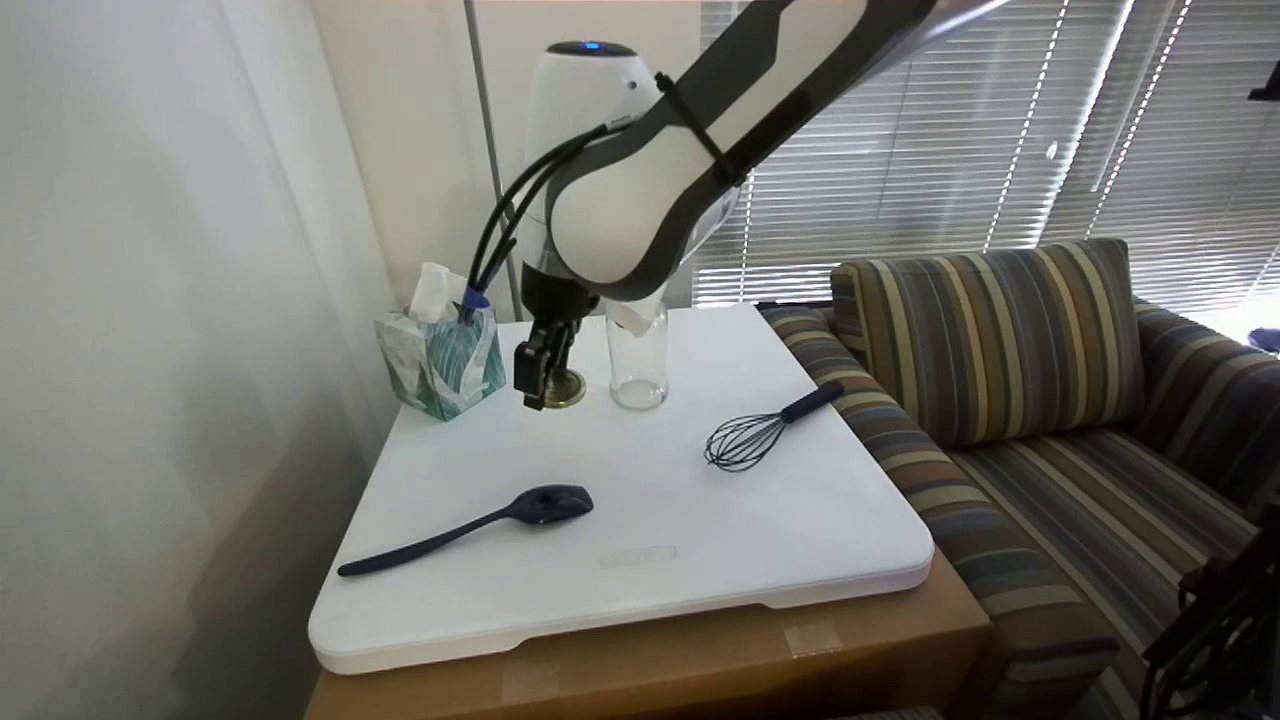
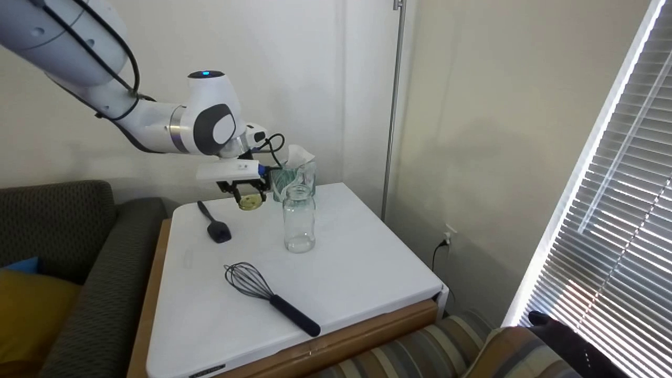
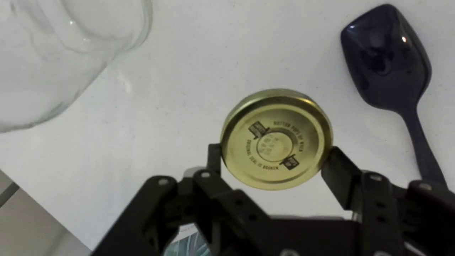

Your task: Put the lid on top of the glass jar

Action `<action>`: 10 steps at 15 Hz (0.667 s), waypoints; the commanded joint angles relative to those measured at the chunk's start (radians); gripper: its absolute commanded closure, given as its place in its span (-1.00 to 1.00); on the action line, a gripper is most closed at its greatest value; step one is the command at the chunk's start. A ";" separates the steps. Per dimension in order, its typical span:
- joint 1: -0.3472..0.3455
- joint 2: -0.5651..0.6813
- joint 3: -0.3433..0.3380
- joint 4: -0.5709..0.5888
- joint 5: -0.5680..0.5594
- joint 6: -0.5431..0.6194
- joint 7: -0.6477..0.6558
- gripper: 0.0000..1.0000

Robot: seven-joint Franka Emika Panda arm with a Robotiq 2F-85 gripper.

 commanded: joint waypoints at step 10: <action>0.033 -0.184 -0.105 -0.108 -0.113 0.040 0.032 0.07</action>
